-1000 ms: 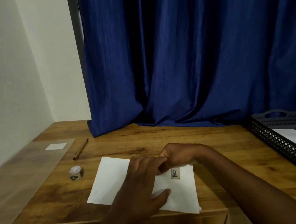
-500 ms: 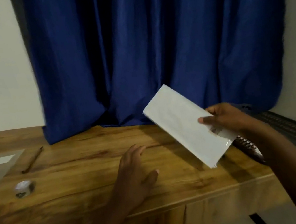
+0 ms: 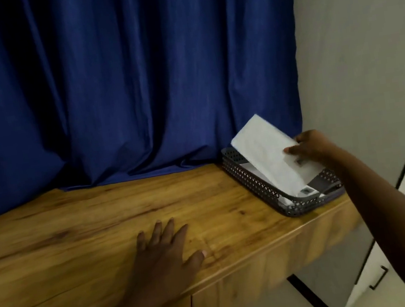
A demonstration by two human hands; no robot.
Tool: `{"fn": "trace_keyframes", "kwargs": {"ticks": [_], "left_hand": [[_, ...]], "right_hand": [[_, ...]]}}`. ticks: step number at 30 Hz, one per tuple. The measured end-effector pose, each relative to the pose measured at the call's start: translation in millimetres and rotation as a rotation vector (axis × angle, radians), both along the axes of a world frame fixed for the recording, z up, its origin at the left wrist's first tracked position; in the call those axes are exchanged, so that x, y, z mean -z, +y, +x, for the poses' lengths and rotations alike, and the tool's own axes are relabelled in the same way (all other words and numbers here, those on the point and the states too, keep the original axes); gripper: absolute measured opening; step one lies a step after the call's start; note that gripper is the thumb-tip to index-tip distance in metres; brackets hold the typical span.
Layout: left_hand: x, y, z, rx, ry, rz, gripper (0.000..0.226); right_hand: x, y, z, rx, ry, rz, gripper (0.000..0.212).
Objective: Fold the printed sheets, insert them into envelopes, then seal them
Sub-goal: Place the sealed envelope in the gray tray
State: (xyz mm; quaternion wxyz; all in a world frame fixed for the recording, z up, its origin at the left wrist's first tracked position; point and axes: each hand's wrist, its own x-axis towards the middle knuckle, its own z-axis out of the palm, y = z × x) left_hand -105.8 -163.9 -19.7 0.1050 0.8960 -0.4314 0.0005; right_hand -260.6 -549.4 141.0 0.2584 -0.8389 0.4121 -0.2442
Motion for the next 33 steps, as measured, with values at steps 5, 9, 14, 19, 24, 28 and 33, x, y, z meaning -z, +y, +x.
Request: {"fn": "trace_keyframes", "kwargs": {"ticks": [5,9,14,19,24,28,33], "left_hand": [[1,0,1,-0.012,0.0,-0.014,0.096],[3,0,1,-0.005,0.01,-0.04,0.097],[1,1,0,-0.002,0.013,-0.063,0.095],[-1,4,-3,0.01,0.047,-0.142,0.091],[-15,23,-3,-0.006,0.296,-0.498,0.064],[-23,76,-1,-0.089,0.465,-0.863,0.032],[-30,180,15,-0.222,0.176,-0.834,0.034]], "right_hand": [[26,-11,17,-0.071,0.301,0.077,0.042],[38,-17,15,-0.037,0.222,0.107,0.051],[20,3,13,0.073,0.285,-0.203,0.03],[7,77,25,-0.167,-0.046,-0.253,0.012],[52,204,65,-0.538,-0.052,-0.132,0.024],[94,305,96,-0.77,-0.066,-0.041,0.027],[116,394,132,-1.013,-0.062,-0.111,0.033]]}}
